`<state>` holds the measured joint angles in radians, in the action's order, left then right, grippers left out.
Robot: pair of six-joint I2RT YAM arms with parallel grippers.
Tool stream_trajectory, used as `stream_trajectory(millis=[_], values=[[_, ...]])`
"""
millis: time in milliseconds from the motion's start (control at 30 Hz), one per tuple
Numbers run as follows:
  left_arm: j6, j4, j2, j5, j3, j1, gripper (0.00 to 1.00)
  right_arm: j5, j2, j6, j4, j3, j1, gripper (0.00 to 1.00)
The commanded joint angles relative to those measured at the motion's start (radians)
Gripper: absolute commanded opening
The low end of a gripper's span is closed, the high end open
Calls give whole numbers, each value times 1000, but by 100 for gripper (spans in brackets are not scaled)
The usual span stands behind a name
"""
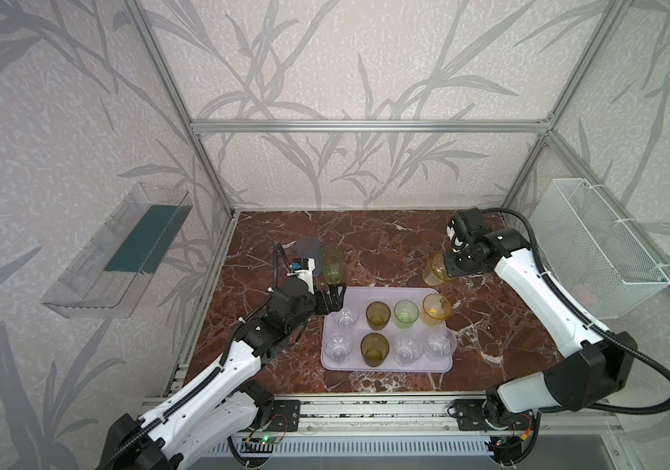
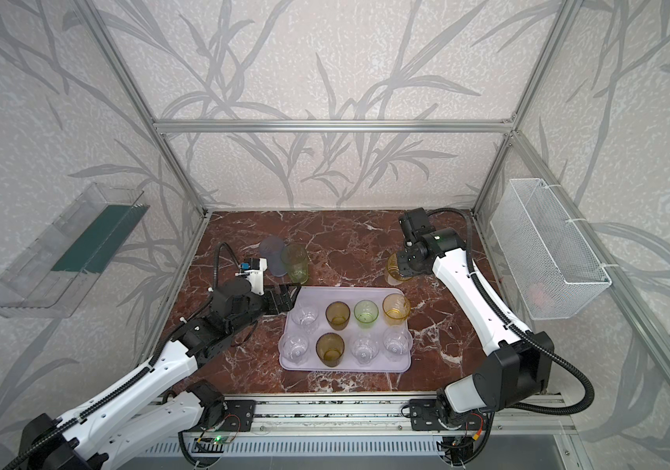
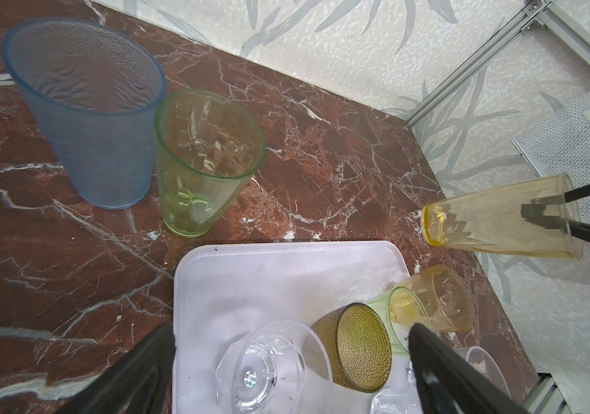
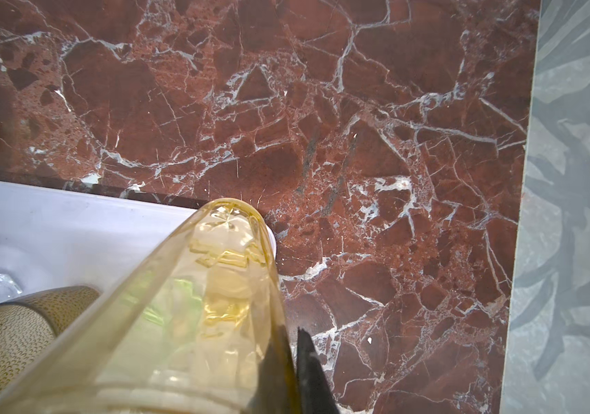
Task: Place the glasses into the tray
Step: Place the glass on the tray.
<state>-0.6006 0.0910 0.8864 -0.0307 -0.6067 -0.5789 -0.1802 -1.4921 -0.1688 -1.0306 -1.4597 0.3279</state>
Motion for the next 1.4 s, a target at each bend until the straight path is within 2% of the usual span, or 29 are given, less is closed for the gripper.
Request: stream_trajectory(millis=[0,367,1033,1067,1133,1233,1300,1367], values=[[10,-29,-33,20,-4,-3,99,17,-41,-15,18,-6,-3,0],[5,-25,-104,64,38,-3,99,47,-181,-11,-29,-53,-3,0],[9,-24,-83,64,27,-2,99,90,-253,-13,-10,-7,3,0],[9,-25,-81,65,26,-2,99,92,-257,-14,-11,-7,3,3],[12,-23,-80,64,23,-1,99,97,-258,-15,-8,-4,4,20],[17,-17,-78,66,17,-2,99,104,-255,-14,0,-8,3,31],[21,-12,-78,67,12,-2,99,107,-255,-14,-2,-16,4,45],[25,-7,-77,72,9,-2,99,109,-257,-14,-6,-26,4,48]])
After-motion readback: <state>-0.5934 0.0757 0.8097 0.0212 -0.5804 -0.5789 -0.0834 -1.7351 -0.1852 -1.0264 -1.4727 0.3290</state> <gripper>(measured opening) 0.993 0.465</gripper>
